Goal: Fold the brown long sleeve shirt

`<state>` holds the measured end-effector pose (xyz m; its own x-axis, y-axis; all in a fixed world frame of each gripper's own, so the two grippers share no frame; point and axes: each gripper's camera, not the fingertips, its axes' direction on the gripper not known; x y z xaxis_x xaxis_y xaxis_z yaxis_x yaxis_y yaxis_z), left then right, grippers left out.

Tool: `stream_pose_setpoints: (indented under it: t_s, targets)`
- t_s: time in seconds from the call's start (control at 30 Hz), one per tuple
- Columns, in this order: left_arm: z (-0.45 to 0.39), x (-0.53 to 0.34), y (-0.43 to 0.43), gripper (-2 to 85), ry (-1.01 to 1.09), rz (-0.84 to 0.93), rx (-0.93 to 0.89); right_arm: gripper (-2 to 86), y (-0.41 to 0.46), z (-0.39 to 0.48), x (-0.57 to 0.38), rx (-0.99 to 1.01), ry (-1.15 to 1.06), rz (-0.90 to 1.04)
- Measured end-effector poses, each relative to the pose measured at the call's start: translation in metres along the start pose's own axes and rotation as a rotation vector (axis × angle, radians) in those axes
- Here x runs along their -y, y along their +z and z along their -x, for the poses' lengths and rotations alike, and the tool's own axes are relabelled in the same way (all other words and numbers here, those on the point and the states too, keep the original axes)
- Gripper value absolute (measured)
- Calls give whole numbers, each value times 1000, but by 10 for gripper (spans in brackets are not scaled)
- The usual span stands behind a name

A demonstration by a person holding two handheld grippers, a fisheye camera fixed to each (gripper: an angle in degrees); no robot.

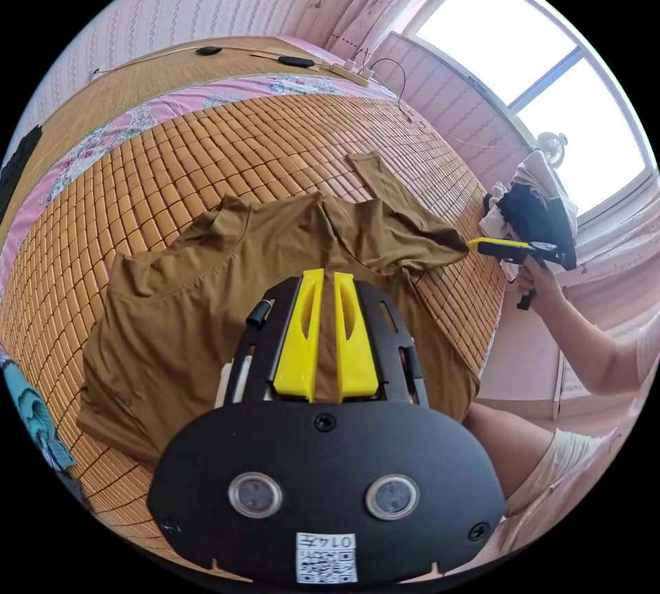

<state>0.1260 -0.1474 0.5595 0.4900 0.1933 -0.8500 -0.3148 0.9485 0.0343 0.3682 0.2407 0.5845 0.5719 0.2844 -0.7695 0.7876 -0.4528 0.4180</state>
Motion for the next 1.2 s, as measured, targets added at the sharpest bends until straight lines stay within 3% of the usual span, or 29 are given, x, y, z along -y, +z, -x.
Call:
stream_pose_setpoints:
  t_s: [0.3,0.43,0.5,0.63,0.73,0.93,1.2]
  targets:
    - [14,63,76,55,20,56,50,116,39,-5,115,27,25,-133]
    - [15,79,119,66,35,127,84,78,67,7,131,-2,39,-154]
    - [15,80,132,60,47,153,109,11,68,10,125,-119,38,-153]
    - [22,76,139,47,56,152,98,1,13,-29,81,-54,146,-281]
    - [25,76,143,46,52,157,81,6,-40,-64,12,-157,265,-367]
    - [21,76,144,50,77,162,112,45,-29,-127,-79,-250,462,-56]
    - [4,94,143,47,115,141,105,78,-13,-163,-54,-216,552,-177]
